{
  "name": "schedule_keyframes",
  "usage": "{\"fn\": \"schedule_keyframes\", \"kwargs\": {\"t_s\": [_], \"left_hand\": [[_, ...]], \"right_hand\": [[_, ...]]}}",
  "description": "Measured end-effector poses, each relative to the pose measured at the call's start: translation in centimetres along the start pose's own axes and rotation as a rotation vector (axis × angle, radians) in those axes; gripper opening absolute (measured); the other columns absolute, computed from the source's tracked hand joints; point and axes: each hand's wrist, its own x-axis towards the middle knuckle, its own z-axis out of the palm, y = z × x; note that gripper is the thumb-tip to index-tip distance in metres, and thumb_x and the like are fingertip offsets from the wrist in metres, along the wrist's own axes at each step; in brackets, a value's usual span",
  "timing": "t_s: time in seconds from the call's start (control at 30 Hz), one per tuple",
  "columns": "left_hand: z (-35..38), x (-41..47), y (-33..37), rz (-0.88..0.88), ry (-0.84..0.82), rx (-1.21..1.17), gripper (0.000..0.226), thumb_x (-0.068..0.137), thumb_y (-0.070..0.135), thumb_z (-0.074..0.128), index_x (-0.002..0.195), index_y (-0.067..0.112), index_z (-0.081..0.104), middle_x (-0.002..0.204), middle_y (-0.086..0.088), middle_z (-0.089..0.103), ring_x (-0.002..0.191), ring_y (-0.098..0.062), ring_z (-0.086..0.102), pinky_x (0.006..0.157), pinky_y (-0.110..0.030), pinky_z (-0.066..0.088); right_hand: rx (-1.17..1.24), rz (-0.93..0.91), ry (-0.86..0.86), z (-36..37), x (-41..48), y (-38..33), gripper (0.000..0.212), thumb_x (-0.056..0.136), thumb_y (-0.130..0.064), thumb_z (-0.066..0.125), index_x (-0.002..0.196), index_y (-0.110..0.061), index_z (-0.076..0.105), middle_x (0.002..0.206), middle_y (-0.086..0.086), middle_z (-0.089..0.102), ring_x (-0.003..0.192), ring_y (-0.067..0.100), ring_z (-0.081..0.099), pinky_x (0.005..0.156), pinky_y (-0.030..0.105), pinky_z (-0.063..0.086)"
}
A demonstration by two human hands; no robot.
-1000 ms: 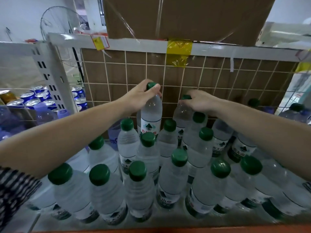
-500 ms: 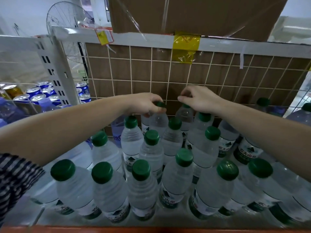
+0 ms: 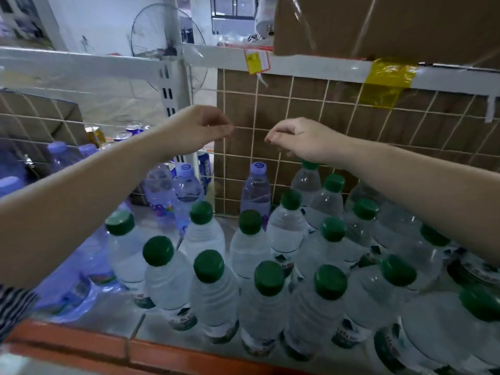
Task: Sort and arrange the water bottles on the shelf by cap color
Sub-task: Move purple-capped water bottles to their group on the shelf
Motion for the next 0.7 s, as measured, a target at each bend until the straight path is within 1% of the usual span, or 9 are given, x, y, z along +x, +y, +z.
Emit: {"fn": "schedule_keyframes", "kwargs": {"t_s": [0.07, 0.13, 0.17, 0.27, 0.33, 0.43, 0.53, 0.57, 0.7], "left_hand": [[-0.8, -0.7, -2.6, -0.039, 0.0, 0.033, 0.023, 0.09, 0.036, 0.065, 0.1, 0.016, 0.069, 0.105, -0.01, 0.072, 0.106, -0.032, 0.064, 0.102, -0.049, 0.046], [-1.1, -1.1, -5.3, -0.073, -0.006, 0.001, 0.011, 0.093, 0.031, 0.064, 0.096, 0.021, 0.068, 0.103, -0.007, 0.071, 0.104, -0.029, 0.064, 0.102, -0.045, 0.046], [-1.0, -1.3, -6.4, -0.086, -0.008, -0.02, 0.004, 0.095, 0.027, 0.062, 0.093, 0.027, 0.065, 0.099, -0.003, 0.069, 0.1, -0.025, 0.063, 0.098, -0.041, 0.047], [-0.3, -1.4, -9.5, -0.123, 0.004, -0.03, 0.004, 0.094, 0.031, 0.062, 0.097, 0.033, 0.06, 0.094, 0.005, 0.066, 0.09, -0.02, 0.062, 0.084, -0.04, 0.05], [0.1, -1.3, -10.5, -0.157, -0.015, -0.085, 0.014, 0.092, 0.034, 0.064, 0.105, 0.029, 0.058, 0.097, -0.001, 0.067, 0.086, -0.023, 0.06, 0.077, -0.04, 0.05], [1.0, -1.5, -11.7, -0.236, -0.012, -0.111, 0.025, 0.089, 0.038, 0.067, 0.108, 0.024, 0.058, 0.1, -0.005, 0.066, 0.09, -0.021, 0.063, 0.083, -0.038, 0.052], [1.6, -1.9, -12.6, -0.266, 0.03, -0.091, 0.019, 0.087, 0.04, 0.069, 0.096, 0.026, 0.06, 0.086, 0.007, 0.063, 0.074, -0.003, 0.057, 0.063, -0.016, 0.046], [1.7, -1.9, -12.6, -0.271, 0.03, -0.104, 0.016, 0.087, 0.039, 0.07, 0.09, 0.027, 0.06, 0.082, 0.009, 0.063, 0.071, -0.001, 0.056, 0.059, -0.014, 0.043], [1.3, -1.9, -12.3, -0.284, 0.021, -0.09, 0.022, 0.087, 0.04, 0.07, 0.093, 0.019, 0.066, 0.084, 0.001, 0.066, 0.076, -0.012, 0.058, 0.066, -0.024, 0.044]], "right_hand": [[-0.024, 0.003, -0.03, 1.3, 1.2, -0.8, 0.042, 0.097, -0.051, 0.048, 0.125, -0.024, 0.062, 0.111, -0.011, 0.061, 0.1, 0.01, 0.057, 0.076, 0.023, 0.042], [-0.106, 0.033, -0.063, 2.7, 2.3, -1.4, 0.046, 0.096, -0.054, 0.047, 0.128, -0.023, 0.059, 0.115, -0.009, 0.058, 0.1, 0.01, 0.053, 0.075, 0.023, 0.039], [-0.155, 0.052, -0.088, 3.3, 2.8, -1.5, 0.049, 0.096, -0.054, 0.047, 0.13, -0.021, 0.058, 0.117, -0.007, 0.059, 0.1, 0.011, 0.052, 0.075, 0.023, 0.039], [-0.213, 0.104, -0.151, 4.8, 3.8, -1.5, 0.05, 0.096, -0.053, 0.047, 0.13, -0.017, 0.058, 0.125, 0.002, 0.063, 0.102, 0.015, 0.056, 0.082, 0.028, 0.041], [-0.215, 0.142, -0.153, 5.5, 4.2, -1.3, 0.047, 0.096, -0.052, 0.05, 0.125, -0.017, 0.06, 0.12, 0.003, 0.064, 0.1, 0.017, 0.058, 0.082, 0.029, 0.044], [-0.266, 0.183, -0.174, 6.5, 4.4, -0.9, 0.044, 0.092, -0.048, 0.059, 0.123, -0.017, 0.061, 0.117, 0.003, 0.064, 0.096, 0.017, 0.058, 0.078, 0.028, 0.044], [-0.351, 0.204, -0.153, 7.0, 4.4, -0.4, 0.046, 0.083, -0.043, 0.072, 0.118, -0.014, 0.062, 0.108, 0.002, 0.062, 0.093, 0.018, 0.056, 0.075, 0.027, 0.041], [-0.365, 0.208, -0.142, 7.0, 4.5, -0.2, 0.044, 0.082, -0.042, 0.075, 0.114, -0.014, 0.063, 0.104, 0.002, 0.062, 0.09, 0.019, 0.056, 0.072, 0.027, 0.039], [-0.365, 0.203, -0.134, 7.2, 4.8, 0.0, 0.032, 0.081, -0.04, 0.075, 0.099, -0.017, 0.062, 0.087, -0.001, 0.061, 0.076, 0.015, 0.055, 0.058, 0.028, 0.037]]}}
